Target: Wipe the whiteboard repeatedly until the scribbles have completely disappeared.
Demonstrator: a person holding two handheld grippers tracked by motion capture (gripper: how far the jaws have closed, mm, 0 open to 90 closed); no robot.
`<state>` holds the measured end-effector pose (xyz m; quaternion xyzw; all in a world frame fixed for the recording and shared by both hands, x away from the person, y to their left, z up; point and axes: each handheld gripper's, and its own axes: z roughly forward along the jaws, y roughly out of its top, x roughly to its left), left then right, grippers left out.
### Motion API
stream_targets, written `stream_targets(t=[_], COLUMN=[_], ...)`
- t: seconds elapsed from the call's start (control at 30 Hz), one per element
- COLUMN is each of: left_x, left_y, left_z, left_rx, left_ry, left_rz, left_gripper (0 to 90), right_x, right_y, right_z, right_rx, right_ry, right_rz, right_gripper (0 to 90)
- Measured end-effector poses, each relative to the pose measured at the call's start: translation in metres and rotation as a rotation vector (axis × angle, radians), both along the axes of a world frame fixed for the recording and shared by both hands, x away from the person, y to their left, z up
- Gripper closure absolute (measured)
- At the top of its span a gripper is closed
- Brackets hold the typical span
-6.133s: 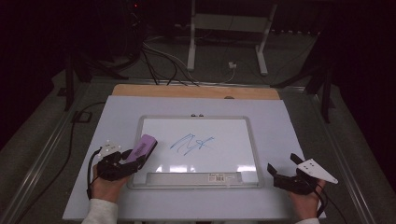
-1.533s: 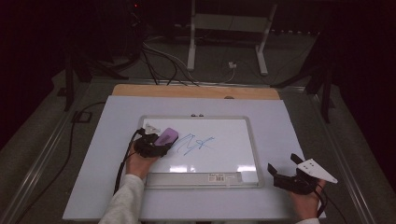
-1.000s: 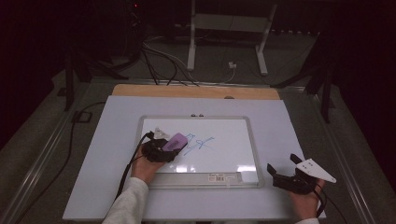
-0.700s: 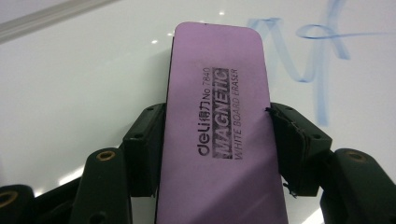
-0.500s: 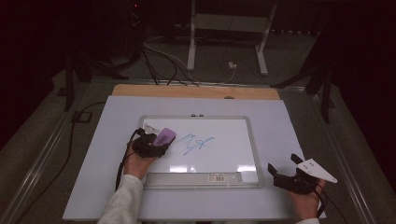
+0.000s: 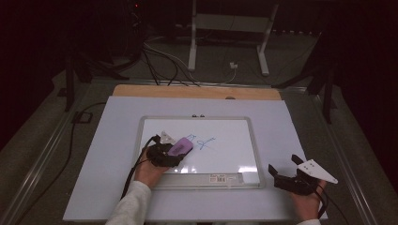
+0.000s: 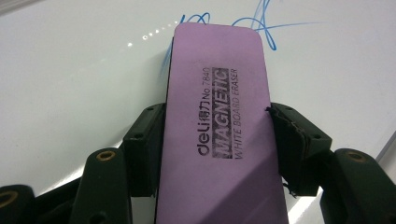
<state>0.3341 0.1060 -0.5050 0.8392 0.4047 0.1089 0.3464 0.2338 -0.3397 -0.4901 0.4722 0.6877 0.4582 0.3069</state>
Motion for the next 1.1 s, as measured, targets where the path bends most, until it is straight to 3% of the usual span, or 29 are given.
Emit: stream_targets(t=[0.1, 0.3, 0.4, 0.5, 0.57, 0.67, 0.77, 0.83, 1.1], left_x=[0.002, 0.012, 0.014, 0.014, 0.014, 0.016, 0.018, 0.018, 0.000], left_y=[0.004, 0.025, 0.029, 0.026, 0.023, 0.017, 0.013, 0.013, -0.012], left_z=[0.000, 0.001, 0.000, 0.001, 0.004, 0.005, 0.005, 0.004, 0.005], left_rx=[0.011, 0.016, 0.011, -0.003, -0.006, 0.031, 0.075, 0.071, 0.076], left_ry=[-0.007, 0.004, 0.006, -0.023, -0.038, -0.055, -0.064, -0.064, -0.069], left_rz=[0.026, 0.153, 0.170, 0.182, 0.181, 0.179, 0.188, 0.181, 0.071], left_gripper=[41.6, 41.5, 41.1, 30.5, 29.6, 31.1, 38.9, 41.3, 41.7], right_x=[0.000, -0.001, 0.000, 0.000, 0.000, 0.000, 0.000, 0.000, 0.000], right_y=[-0.001, -0.002, -0.002, -0.001, -0.001, -0.001, -0.002, -0.002, 0.000], right_z=[0.000, 0.000, 0.000, 0.000, 0.000, 0.000, 0.000, 0.000, 0.000], right_rx=[0.004, 0.006, 0.004, 0.004, 0.003, 0.003, 0.003, 0.005, 0.002], right_ry=[-0.003, -0.004, -0.001, -0.001, -0.001, -0.001, -0.001, -0.001, 0.000], right_rz=[-0.004, -0.004, -0.002, -0.002, 0.000, 0.000, -0.001, -0.002, 0.001], right_gripper=[1.3, 1.3, 1.3, 1.3, 1.3, 1.3, 1.3, 1.3, 1.3])
